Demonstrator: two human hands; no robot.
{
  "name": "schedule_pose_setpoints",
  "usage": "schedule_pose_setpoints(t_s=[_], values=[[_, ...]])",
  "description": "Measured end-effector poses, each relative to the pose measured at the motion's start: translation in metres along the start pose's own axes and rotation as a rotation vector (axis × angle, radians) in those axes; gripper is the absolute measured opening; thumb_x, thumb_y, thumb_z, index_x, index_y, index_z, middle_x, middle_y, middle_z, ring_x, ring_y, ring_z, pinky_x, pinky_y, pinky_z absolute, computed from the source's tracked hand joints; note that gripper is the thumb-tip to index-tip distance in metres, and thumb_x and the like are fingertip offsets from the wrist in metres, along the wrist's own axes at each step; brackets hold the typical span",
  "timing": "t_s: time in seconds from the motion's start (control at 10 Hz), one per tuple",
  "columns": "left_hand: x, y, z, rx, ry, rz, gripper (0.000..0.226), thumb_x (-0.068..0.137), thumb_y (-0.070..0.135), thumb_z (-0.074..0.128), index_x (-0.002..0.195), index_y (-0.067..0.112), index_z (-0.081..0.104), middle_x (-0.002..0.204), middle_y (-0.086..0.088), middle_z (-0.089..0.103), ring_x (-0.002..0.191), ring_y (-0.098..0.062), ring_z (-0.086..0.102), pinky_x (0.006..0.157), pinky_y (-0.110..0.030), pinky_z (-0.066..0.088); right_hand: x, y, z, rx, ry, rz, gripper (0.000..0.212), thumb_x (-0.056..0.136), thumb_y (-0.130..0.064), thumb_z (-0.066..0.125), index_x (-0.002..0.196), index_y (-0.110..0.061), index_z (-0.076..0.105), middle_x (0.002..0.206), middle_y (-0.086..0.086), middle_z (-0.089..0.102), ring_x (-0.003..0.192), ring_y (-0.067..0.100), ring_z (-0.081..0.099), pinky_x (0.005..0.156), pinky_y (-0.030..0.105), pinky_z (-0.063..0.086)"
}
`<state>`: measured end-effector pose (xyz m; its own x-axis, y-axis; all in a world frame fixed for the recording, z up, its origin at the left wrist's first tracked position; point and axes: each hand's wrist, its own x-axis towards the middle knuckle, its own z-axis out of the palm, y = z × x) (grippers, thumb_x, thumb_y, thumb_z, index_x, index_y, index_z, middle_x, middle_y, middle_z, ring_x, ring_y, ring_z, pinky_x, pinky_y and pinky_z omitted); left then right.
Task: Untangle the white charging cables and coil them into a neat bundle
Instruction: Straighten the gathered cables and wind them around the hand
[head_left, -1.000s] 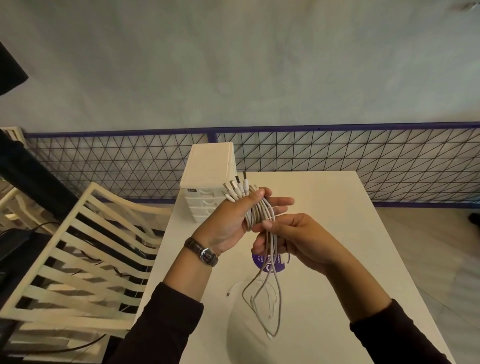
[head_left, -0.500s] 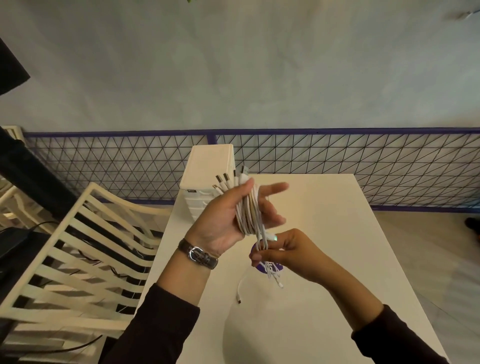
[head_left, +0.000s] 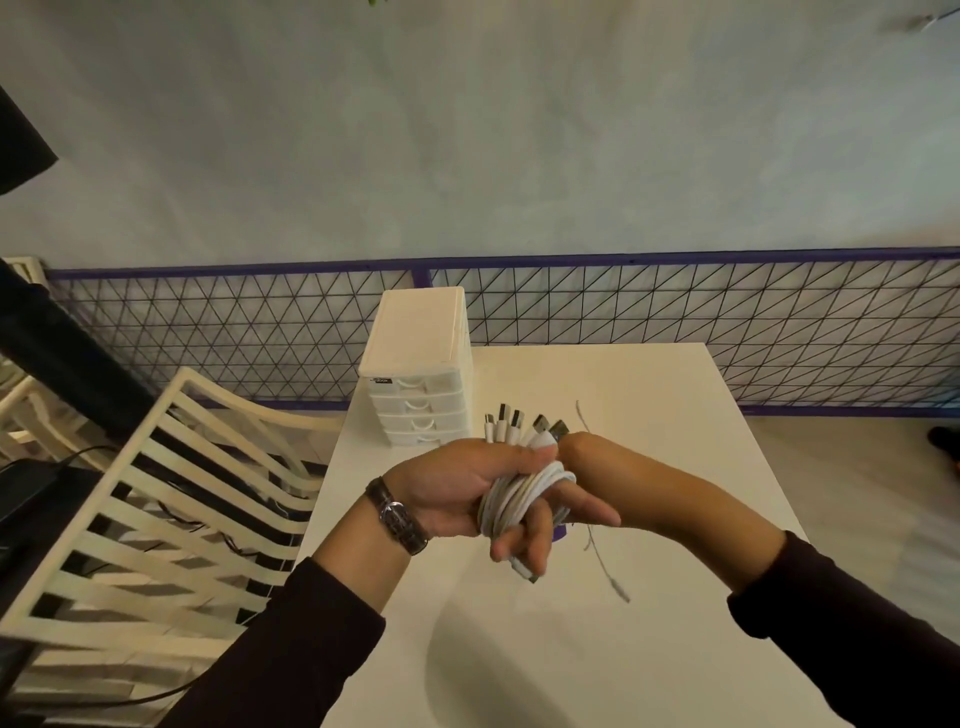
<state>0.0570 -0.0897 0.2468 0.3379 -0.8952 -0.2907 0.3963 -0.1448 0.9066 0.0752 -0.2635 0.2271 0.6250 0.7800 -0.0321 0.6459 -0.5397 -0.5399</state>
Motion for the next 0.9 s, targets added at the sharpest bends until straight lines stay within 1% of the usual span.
schedule_pose_setpoints(t_s=[0.1, 0.2, 0.3, 0.4, 0.5, 0.6, 0.7, 0.8, 0.9], values=[[0.004, 0.004, 0.009, 0.060, -0.081, -0.137, 0.061, 0.097, 0.032, 0.017, 0.131, -0.017, 0.032, 0.077, 0.005, 0.074, 0.049, -0.002, 0.063, 0.060, -0.015, 0.051, 0.004, 0.003, -0.003, 0.105, -0.134, 0.117, 0.008, 0.079, -0.008, 0.069, 0.074, -0.010, 0.063, 0.063, -0.007, 0.053, 0.059, 0.011, 0.048, 0.059, 0.022, 0.045], [0.011, 0.001, 0.018, 0.177, -0.071, -0.322, 0.041, 0.101, 0.023, 0.025, 0.122, -0.009, 0.042, 0.084, 0.010, 0.074, 0.054, -0.004, 0.064, 0.067, -0.021, 0.055, 0.006, 0.009, -0.007, 0.097, -0.252, 0.150, 0.004, 0.080, -0.006, 0.065, 0.082, -0.009, 0.066, 0.071, 0.000, 0.064, 0.064, 0.019, 0.056, 0.062, 0.026, 0.047], [0.018, -0.010, 0.026, 0.448, -0.023, -0.499, 0.033, 0.099, 0.033, 0.035, 0.106, 0.008, 0.056, 0.108, -0.022, 0.068, 0.061, -0.013, 0.065, 0.089, -0.026, 0.047, 0.007, 0.012, -0.010, 0.178, -0.286, 0.186, 0.015, 0.089, -0.026, 0.062, 0.095, -0.017, 0.072, 0.081, -0.013, 0.067, 0.072, 0.004, 0.061, 0.069, 0.016, 0.046], [0.026, -0.018, 0.039, 0.779, 0.086, -0.652, 0.034, 0.099, 0.038, 0.033, 0.073, 0.019, 0.046, 0.107, -0.019, 0.069, 0.061, -0.017, 0.066, 0.086, -0.026, 0.042, 0.008, 0.014, -0.012, 0.223, -0.217, 0.250, 0.020, 0.089, -0.035, 0.061, 0.070, -0.033, 0.064, 0.066, -0.011, 0.062, 0.059, 0.004, 0.055, 0.062, 0.017, 0.043], [0.026, -0.027, 0.048, 1.342, 0.276, -0.640, 0.040, 0.099, 0.035, 0.032, 0.079, 0.010, 0.057, 0.102, -0.017, 0.069, 0.080, -0.022, 0.062, 0.077, -0.025, 0.038, 0.004, 0.015, -0.019, 0.298, -0.255, 0.242, 0.017, 0.086, -0.029, 0.066, 0.070, -0.026, 0.063, 0.064, -0.002, 0.063, 0.050, 0.003, 0.053, 0.061, 0.018, 0.045], [0.023, -0.036, 0.051, 1.610, 0.375, -0.608, 0.032, 0.098, 0.018, 0.036, 0.111, -0.001, 0.057, 0.112, -0.016, 0.060, 0.091, -0.026, 0.051, 0.077, -0.024, 0.039, 0.000, 0.013, -0.025, 0.350, -0.317, 0.243, 0.009, 0.088, -0.023, 0.063, 0.082, -0.018, 0.066, 0.072, 0.000, 0.070, 0.048, 0.005, 0.050, 0.058, 0.014, 0.044], [0.021, -0.033, 0.056, 1.620, 0.555, -0.609, 0.025, 0.092, 0.008, 0.039, 0.106, 0.000, 0.058, 0.106, -0.014, 0.063, 0.076, -0.018, 0.041, 0.063, -0.022, 0.038, -0.003, 0.011, -0.027, 0.363, -0.326, 0.229, 0.011, 0.090, -0.021, 0.061, 0.090, -0.013, 0.069, 0.074, 0.000, 0.071, 0.050, 0.008, 0.049, 0.058, 0.013, 0.043], [0.019, -0.031, 0.047, 1.569, 0.759, -0.478, 0.031, 0.093, 0.006, 0.038, 0.116, -0.011, 0.050, 0.112, -0.018, 0.061, 0.079, -0.023, 0.045, 0.068, -0.019, 0.037, -0.007, 0.013, -0.028, 0.342, -0.205, 0.219, 0.013, 0.090, -0.018, 0.062, 0.096, -0.014, 0.073, 0.060, -0.008, 0.064, 0.048, 0.004, 0.049, 0.056, 0.016, 0.043], [0.017, -0.038, 0.034, 1.434, 0.918, -0.290, 0.030, 0.090, 0.007, 0.045, 0.109, -0.015, 0.049, 0.101, -0.022, 0.063, 0.073, -0.024, 0.049, 0.070, -0.028, 0.040, -0.010, 0.010, -0.026, 0.131, 0.067, 0.109, 0.018, 0.089, -0.015, 0.062, 0.104, -0.014, 0.072, 0.064, -0.017, 0.060, 0.056, 0.002, 0.055, 0.058, 0.014, 0.043]])
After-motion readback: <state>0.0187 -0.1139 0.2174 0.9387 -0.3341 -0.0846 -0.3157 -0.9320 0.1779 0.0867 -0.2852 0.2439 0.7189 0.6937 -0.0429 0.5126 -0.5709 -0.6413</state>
